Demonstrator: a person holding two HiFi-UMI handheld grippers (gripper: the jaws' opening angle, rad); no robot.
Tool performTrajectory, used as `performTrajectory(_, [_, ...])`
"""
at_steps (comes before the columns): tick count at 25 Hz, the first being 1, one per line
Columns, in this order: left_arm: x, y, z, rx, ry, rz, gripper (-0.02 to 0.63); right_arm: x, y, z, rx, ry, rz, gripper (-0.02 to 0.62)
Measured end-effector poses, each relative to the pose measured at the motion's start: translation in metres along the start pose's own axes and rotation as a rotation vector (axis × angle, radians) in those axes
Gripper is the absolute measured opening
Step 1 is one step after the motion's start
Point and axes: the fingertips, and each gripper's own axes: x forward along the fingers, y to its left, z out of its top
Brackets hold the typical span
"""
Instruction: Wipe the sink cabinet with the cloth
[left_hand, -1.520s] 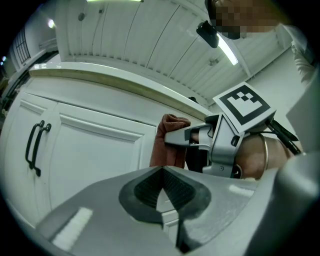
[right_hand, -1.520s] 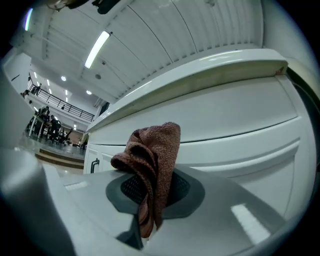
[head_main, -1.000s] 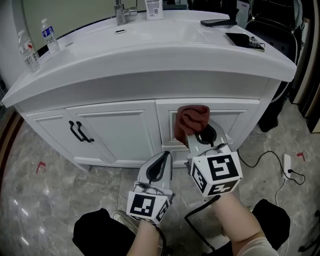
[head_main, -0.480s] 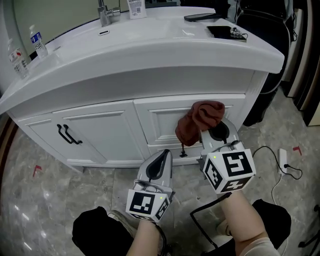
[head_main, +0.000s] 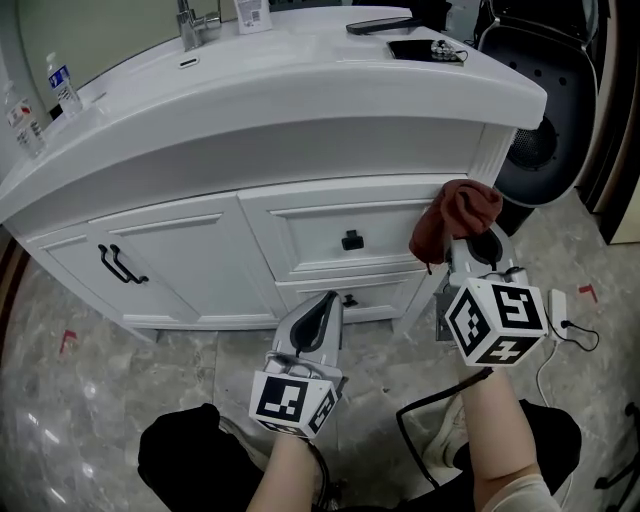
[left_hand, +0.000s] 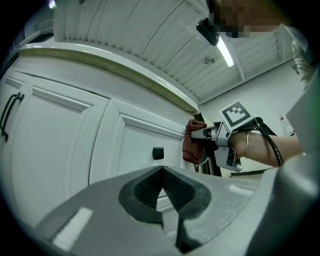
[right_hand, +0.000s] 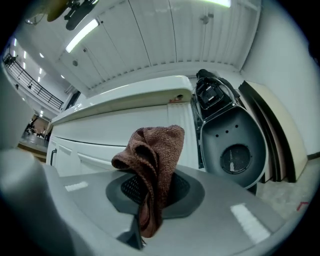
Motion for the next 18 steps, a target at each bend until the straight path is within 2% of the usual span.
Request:
performTrajectory(3, [-0.002, 0.003, -0.004, -0.002, -0.001, 0.003, 0.0, -0.005, -0.009, -0.003, 0.024, 0.003, -0.036, 0.075])
performTrajectory(5, [-0.005, 0.01, -0.005, -0.005, -0.007, 0.015, 0.0, -0.008, 0.004, -0.01, 0.031, 0.007, -0.013, 0.075])
performTrajectory(12, [-0.027, 0.049, -0.01, 0.002, -0.006, 0.1, 0.0, -0.004, 0.104, -0.045, 0.069, 0.054, 0.18, 0.075])
performTrajectory(18, [-0.059, 0.094, -0.006, 0.003, -0.013, 0.207, 0.0, 0.012, 0.195, -0.075, 0.061, 0.115, 0.356, 0.075])
